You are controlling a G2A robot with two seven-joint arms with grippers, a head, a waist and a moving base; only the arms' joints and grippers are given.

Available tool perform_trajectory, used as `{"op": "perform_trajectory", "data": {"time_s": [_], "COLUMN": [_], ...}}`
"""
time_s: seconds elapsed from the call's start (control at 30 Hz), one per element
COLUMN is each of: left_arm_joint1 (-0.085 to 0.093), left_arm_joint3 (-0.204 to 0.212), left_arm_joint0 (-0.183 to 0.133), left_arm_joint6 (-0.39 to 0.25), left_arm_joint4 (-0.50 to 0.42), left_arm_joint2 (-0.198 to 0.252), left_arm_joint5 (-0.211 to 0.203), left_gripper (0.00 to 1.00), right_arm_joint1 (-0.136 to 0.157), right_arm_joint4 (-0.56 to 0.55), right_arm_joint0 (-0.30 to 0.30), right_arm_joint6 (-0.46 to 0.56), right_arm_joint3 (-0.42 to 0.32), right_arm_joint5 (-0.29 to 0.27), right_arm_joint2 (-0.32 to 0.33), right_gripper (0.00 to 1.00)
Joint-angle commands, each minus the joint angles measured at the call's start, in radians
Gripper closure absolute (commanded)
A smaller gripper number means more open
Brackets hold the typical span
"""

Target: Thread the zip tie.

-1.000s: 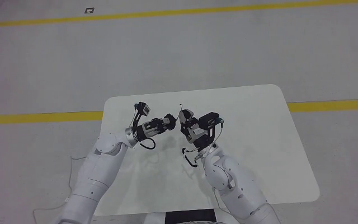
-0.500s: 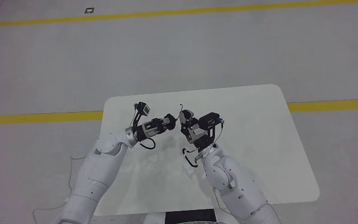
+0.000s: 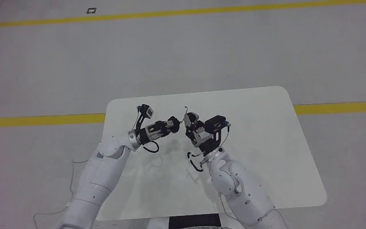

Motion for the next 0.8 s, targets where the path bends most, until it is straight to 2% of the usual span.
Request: {"op": "perform_trajectory", "data": {"time_s": [0.0,0.47,0.53,0.77], "left_arm_joint1": [0.000,0.000,0.001,0.002], "left_arm_joint3": [0.000,0.000,-0.003,0.041], "left_arm_joint0": [0.000,0.000,0.003,-0.002], "left_arm_joint6": [0.000,0.000,0.024,0.039], "left_arm_joint4": [0.000,0.000,0.019,0.030], "left_arm_joint2": [0.000,0.000,0.006,0.014], "left_arm_joint5": [0.000,0.000,0.006,0.000], "left_gripper": [1.00,1.00,1.00,1.00], "right_arm_joint1": [0.001,0.001,0.001,0.006], "right_arm_joint4": [-0.001,0.016,0.016,-0.060], "right_arm_joint0": [-0.001,-0.001,-0.001,-0.020], "right_arm_joint6": [-0.006,-0.027,-0.027,-0.056], "right_arm_joint3": [-0.005,-0.011,-0.011,-0.024], "right_arm_joint5": [-0.001,0.007,0.007,0.055], "right_arm_joint2": [0.000,0.002,0.002,0.007], "right_gripper": [1.00,1.00,1.00,1.00]}}
